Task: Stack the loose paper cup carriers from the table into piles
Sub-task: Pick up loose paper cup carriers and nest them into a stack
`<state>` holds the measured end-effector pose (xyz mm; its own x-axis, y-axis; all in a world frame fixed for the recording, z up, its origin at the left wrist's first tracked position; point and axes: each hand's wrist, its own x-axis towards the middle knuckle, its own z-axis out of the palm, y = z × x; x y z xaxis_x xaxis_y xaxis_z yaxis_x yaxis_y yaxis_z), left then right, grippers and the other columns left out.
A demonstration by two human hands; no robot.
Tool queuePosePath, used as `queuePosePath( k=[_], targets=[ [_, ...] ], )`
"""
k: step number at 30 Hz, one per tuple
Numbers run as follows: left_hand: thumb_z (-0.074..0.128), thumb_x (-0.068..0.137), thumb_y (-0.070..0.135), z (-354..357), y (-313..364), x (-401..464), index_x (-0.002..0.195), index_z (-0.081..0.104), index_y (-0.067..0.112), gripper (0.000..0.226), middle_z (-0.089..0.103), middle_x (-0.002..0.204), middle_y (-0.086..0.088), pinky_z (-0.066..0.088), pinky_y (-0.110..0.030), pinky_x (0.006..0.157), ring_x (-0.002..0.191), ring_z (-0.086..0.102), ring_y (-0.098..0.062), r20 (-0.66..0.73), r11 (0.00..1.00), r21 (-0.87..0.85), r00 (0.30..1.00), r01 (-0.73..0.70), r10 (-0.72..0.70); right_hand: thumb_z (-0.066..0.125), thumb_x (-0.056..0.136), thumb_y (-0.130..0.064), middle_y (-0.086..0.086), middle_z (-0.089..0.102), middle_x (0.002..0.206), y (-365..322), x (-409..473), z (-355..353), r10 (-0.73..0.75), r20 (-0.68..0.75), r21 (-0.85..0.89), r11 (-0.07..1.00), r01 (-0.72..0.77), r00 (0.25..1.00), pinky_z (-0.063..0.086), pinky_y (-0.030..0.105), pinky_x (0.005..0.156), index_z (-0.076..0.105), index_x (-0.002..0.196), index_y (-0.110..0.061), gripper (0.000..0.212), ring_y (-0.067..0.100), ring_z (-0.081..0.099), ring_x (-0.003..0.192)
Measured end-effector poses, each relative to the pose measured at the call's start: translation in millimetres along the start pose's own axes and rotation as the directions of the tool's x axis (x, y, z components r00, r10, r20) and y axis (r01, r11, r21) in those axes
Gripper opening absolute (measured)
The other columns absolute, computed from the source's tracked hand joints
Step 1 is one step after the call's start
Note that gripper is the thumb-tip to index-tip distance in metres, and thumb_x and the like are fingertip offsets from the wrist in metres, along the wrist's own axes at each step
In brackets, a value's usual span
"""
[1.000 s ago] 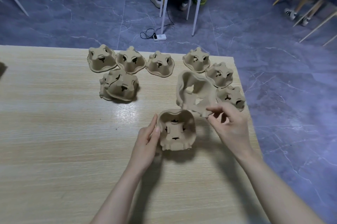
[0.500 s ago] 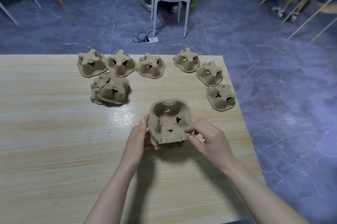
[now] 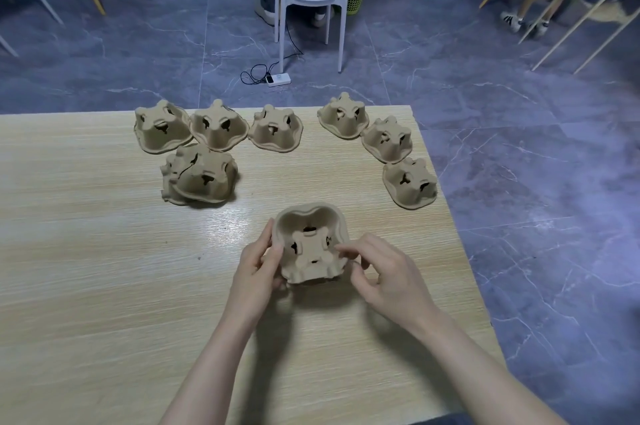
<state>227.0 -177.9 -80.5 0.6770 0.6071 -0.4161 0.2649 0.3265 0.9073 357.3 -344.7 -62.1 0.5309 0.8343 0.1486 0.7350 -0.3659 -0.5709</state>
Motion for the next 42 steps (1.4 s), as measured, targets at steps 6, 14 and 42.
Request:
queuePosePath(
  k=[6, 14, 42],
  targets=[
    [0.050, 0.101, 0.027, 2, -4, -2, 0.148, 0.035, 0.034, 0.051, 0.045, 0.111, 0.017, 0.047, -0.027, 0.067, 0.076, 0.050, -0.004, -0.037, 0.999, 0.051, 0.999, 0.014, -0.012, 0.059, 0.092, -0.029, -0.018, 0.055, 0.096, -1, 2, 1, 0.130, -0.064, 0.028, 0.991, -0.129, 0.989, 0.046, 0.024, 0.059, 0.065, 0.108, -0.028, 0.017, -0.001, 0.050, 0.075],
    [0.055, 0.098, 0.024, 9, -5, -3, 0.142, 0.040, 0.043, 0.050, 0.049, 0.124, 0.002, 0.056, -0.031, 0.076, 0.084, 0.059, -0.007, -0.020, 0.997, 0.068, 0.999, -0.028, 0.029, 0.063, 0.092, -0.023, -0.015, 0.059, 0.096, 6, 3, 6, 0.241, -0.032, 0.159, 0.959, -0.233, 0.970, 0.051, 0.031, 0.065, 0.065, 0.104, -0.027, 0.013, 0.010, 0.059, 0.078],
    [0.056, 0.099, 0.018, 14, -7, 2, 0.138, 0.042, 0.045, 0.050, 0.059, 0.106, 0.009, 0.045, -0.028, 0.062, 0.063, 0.048, -0.002, 0.021, 0.998, 0.058, 1.000, -0.004, 0.003, 0.071, 0.084, -0.038, 0.009, 0.059, 0.128, 158, 119, -60, 0.662, 0.016, -0.180, 0.739, -0.650, 0.749, 0.048, 0.043, 0.088, 0.044, 0.143, -0.026, 0.066, 0.031, 0.056, 0.115]
  ],
)
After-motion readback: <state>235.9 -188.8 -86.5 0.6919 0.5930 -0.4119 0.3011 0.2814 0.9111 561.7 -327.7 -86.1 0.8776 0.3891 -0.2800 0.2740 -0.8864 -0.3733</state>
